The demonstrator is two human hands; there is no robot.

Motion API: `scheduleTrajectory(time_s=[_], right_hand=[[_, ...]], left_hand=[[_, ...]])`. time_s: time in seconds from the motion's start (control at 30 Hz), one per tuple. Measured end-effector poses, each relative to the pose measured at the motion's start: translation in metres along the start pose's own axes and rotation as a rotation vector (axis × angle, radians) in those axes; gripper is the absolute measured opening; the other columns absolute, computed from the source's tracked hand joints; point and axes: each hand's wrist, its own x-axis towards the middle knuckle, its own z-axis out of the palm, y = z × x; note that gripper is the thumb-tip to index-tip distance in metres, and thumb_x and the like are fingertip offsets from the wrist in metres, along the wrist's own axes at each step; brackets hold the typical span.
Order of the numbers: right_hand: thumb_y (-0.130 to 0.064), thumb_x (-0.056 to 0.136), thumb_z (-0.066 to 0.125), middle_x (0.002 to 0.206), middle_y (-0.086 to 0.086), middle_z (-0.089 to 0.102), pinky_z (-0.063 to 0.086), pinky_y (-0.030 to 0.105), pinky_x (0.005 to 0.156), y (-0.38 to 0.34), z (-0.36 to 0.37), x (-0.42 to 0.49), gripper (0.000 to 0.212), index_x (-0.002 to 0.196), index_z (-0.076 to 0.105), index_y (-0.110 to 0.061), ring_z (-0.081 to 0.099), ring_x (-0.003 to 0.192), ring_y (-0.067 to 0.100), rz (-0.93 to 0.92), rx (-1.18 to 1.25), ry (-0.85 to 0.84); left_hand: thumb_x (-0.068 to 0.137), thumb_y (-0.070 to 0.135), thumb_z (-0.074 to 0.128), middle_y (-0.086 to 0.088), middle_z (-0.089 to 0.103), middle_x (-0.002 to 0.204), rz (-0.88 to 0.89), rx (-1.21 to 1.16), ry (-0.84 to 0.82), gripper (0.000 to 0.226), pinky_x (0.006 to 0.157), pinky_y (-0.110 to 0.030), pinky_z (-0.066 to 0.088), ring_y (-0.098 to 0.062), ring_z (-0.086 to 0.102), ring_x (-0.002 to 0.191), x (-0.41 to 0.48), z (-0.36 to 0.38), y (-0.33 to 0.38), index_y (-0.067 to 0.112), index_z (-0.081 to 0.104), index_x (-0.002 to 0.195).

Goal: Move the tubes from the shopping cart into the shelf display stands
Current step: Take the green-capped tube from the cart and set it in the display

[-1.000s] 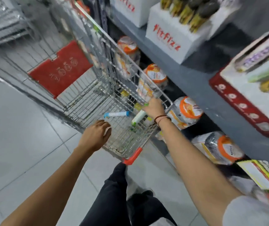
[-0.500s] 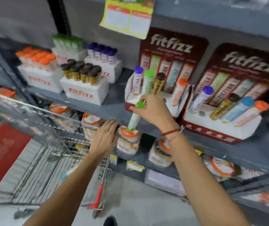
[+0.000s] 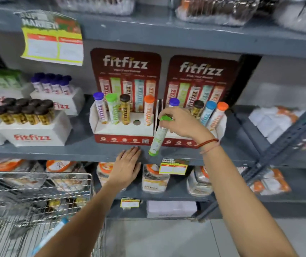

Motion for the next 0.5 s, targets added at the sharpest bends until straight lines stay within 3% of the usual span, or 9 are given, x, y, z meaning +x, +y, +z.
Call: scheduleTrajectory(time_s=[0.1,0.23,0.33,0.4,0.43,0.5], right_hand=[[-0.016,0.083,0.062,0.088,0.001,0.058,0.038,0.027,0.070,0.007,-0.009,0.000,0.018,0.099,0.068,-0.011,0.053,0.083,0.020,0.029,0.016,-0.045],[-0.022,0.077,0.068,0.089,0.003,0.066,0.047,0.034,0.082,0.011,-0.020,0.002,0.015,0.088,0.073,-0.013,0.055,0.090,0.021,0.024,-0.056,-0.031],[-0.020,0.080,0.069,0.067,-0.007,0.055,0.045,0.019,0.051,0.014,-0.027,0.005,0.012,0.085,0.071,-0.010,0.051,0.062,0.014,0.012,-0.052,-0.026],[-0.015,0.083,0.065,0.072,-0.001,0.057,0.042,0.013,0.037,0.018,-0.030,0.007,0.007,0.086,0.067,-0.010,0.052,0.047,0.011,-0.005,-0.089,-0.036],[-0.014,0.083,0.064,0.079,0.003,0.059,0.047,0.017,0.041,0.020,-0.031,0.008,0.007,0.089,0.064,-0.011,0.057,0.049,0.013,-0.017,-0.114,-0.037],[-0.014,0.080,0.066,0.094,0.007,0.058,0.056,0.033,0.064,0.026,-0.034,0.010,0.020,0.100,0.060,-0.012,0.065,0.076,0.021,-0.021,-0.165,-0.034]], left_hand=[[0.087,0.019,0.051,-0.018,0.052,0.135,0.015,0.005,-0.006,0.046,0.106,-0.051,0.032,-0.033,0.047,0.126,-0.001,0.005,-0.004,0.002,0.047,0.129],[0.089,0.022,0.047,-0.015,0.044,0.141,0.023,-0.014,0.004,0.048,0.110,-0.048,0.023,-0.031,0.038,0.132,-0.002,0.010,-0.008,0.005,0.042,0.133],[0.088,0.025,0.040,-0.015,0.043,0.142,0.018,-0.014,0.011,0.051,0.111,-0.047,0.021,-0.030,0.036,0.134,-0.002,0.010,-0.007,0.005,0.041,0.134],[0.089,0.024,0.042,-0.015,0.043,0.142,0.024,-0.014,0.023,0.050,0.112,-0.047,0.020,-0.030,0.035,0.134,-0.003,0.012,-0.007,0.005,0.040,0.135],[0.090,0.022,0.045,-0.015,0.042,0.143,0.028,-0.017,0.031,0.048,0.112,-0.047,0.019,-0.030,0.035,0.134,-0.003,0.013,-0.007,0.005,0.040,0.135],[0.090,0.017,0.053,-0.015,0.043,0.142,0.027,-0.022,0.048,0.048,0.112,-0.047,0.018,-0.030,0.036,0.134,-0.003,0.014,-0.007,0.005,0.040,0.135]])
